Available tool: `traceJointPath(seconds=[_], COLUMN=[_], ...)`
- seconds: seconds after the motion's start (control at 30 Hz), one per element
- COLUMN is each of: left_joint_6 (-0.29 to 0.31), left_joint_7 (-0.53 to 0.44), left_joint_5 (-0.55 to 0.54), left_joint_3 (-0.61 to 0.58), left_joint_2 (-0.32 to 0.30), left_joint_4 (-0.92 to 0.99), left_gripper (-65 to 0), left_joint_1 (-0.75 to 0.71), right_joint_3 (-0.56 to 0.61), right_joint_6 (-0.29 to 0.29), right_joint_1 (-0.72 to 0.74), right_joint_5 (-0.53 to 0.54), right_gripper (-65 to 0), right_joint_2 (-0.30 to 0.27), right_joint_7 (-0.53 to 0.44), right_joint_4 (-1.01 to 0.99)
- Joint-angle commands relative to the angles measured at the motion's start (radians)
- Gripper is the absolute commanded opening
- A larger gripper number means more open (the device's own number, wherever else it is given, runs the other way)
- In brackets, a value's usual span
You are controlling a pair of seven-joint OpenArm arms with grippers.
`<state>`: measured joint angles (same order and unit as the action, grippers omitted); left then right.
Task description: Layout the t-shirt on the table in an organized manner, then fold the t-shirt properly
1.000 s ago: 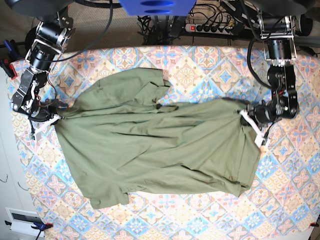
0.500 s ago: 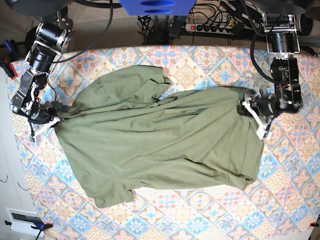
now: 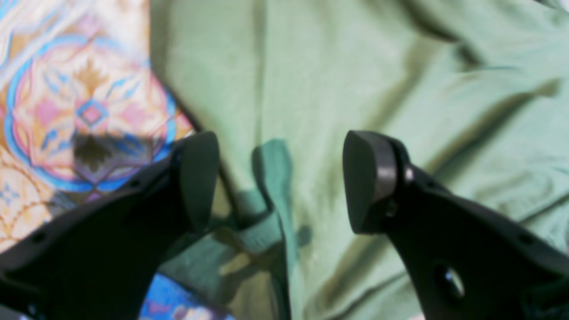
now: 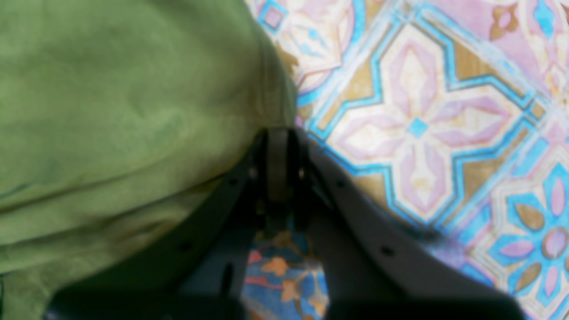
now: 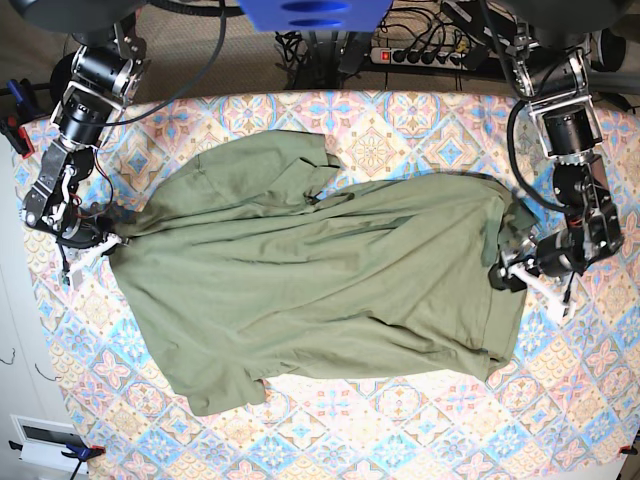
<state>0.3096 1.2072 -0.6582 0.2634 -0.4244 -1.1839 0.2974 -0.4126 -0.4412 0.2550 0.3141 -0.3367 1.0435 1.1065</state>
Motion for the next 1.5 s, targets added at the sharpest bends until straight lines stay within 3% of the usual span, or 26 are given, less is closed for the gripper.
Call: traceJointPath(seconds=[0.0,0.17,0.33,0.53,0.83,1.23,1.33,1.47], left_joint_6=[0.009,0.007,0.006,0.006,0.003,0.009,0.01,0.01], left_joint_7=[-0.03,-0.143,-0.158,-0.16,-0.16,-0.132,-0.115,-0.115], left_joint_5=[-0.008,0.058,0.073,0.073,0.077,0.065,0.065,0.065], left_joint_3=[-0.031,-0.151,-0.206,-0.195,-0.066,-0.138,-0.144,-0.144], left_joint_2=[0.006,0.042,0.045,0.039,0.015,0.045,0.045,0.045], left_joint_4=[0.002,0.025,0.026,0.025,0.098,0.14,0.072,0.045], left_gripper=[-22.1,-22.1,-22.1,-22.1,-22.1,-22.6,-29.1,-45.5], left_joint_1=[0.046,0.053,0.049,0.036,0.033,0.015,-0.011,-0.022], right_joint_3=[-0.002,-0.002,-0.002,-0.002,-0.002,-0.002,-0.002,-0.002], right_joint_6=[-0.001,-0.001,-0.001,-0.001,-0.001,-0.001,-0.001,-0.001], right_joint_1=[0.022,0.017,0.017,0.017,0.019,0.02,0.022,0.022], right_joint_5=[0.007,0.007,0.007,0.007,0.007,0.007,0.007,0.007], right_gripper=[-63.8,-63.8,-63.8,-63.8,-63.8,-63.8,-63.8,-63.8], right_joint_2=[-0.023,-0.023,-0.023,-0.023,-0.023,-0.023,-0.023,-0.023], right_joint_7=[-0.015,-0.015,-0.015,-0.015,-0.013,-0.015,-0.015,-0.015], right_joint_4=[0.017,0.019,0.024,0.025,0.022,0.019,0.019,0.019])
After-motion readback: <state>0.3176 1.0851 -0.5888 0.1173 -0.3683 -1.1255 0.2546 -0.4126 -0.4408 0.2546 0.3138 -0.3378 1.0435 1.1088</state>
